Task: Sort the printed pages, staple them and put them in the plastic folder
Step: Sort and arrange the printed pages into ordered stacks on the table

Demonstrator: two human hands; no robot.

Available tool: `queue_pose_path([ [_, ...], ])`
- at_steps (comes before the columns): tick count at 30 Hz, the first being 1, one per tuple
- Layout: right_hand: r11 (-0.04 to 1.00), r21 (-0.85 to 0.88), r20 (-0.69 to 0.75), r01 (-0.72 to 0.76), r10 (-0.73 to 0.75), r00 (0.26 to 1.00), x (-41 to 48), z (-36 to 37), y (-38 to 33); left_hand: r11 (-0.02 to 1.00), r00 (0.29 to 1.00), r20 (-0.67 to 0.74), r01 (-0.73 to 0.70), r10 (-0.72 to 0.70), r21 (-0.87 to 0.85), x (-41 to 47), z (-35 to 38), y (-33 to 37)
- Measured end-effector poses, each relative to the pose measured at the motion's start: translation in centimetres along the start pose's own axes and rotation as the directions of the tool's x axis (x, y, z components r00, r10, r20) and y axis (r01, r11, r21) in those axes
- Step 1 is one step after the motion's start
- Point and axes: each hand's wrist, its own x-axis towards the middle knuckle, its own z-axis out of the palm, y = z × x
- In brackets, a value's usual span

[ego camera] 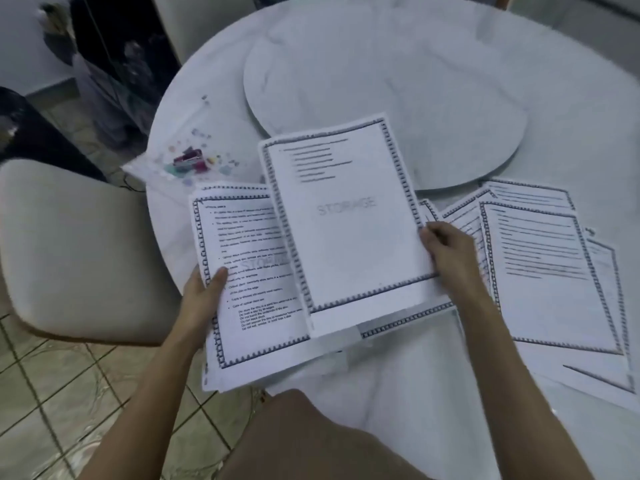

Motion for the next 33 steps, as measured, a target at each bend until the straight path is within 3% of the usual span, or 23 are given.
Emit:
queue_pose_path([
  [5,0.995,-0.087,0.085,-0.054,0.061,0.994,-2.6,6.8,1.1,0.999,0.999,0.022,0.035,-0.035,0.006,0.1,0.1,-0.7],
  [10,0.986,-0.130,0.097,-0.103,0.117,0.988,-5.0,10.1,2.0,0.977,0.982,-0.002,0.190,-0.191,-0.092,0.2,0.3,-0.2],
  [15,0.986,-0.159,0.164,-0.055,0.081,0.983,-5.7,10.1,1.9,0.994,0.996,-0.026,0.087,-0.086,0.069,0.2,0.3,-0.3],
  [18,0.989,-0.115,0.065,-0.090,0.098,0.993,-5.0,8.2,2.4,0.991,0.998,-0.031,0.054,-0.050,0.120,0.3,0.4,-0.5],
  [20,0.978,-0.202,-0.046,-0.043,0.035,0.998,-4.5,6.7,3.1,0.989,0.999,-0.045,0.034,-0.028,0.141,0.5,0.0,-0.3],
  [23,0.891,-0.452,-0.083,0.048,-0.096,0.992,-3.9,5.4,4.4,0.979,0.998,-0.054,-0.025,0.037,0.202,0.9,-1.2,0.6],
  [27,0.726,-0.683,0.043,0.074,-0.062,0.997,-3.6,5.9,4.9,0.965,0.990,-0.098,-0.070,0.097,0.252,1.9,-3.9,2.1],
  [30,0.651,-0.749,0.102,0.122,-0.068,0.992,-3.4,6.5,5.1,0.962,0.986,-0.120,-0.078,0.112,0.262,2.2,-5.7,3.2],
  [33,0.654,-0.735,0.174,0.180,-0.074,0.982,-2.9,6.3,5.1,0.966,0.982,-0.148,-0.078,0.117,0.248,2.0,-7.6,4.3],
])
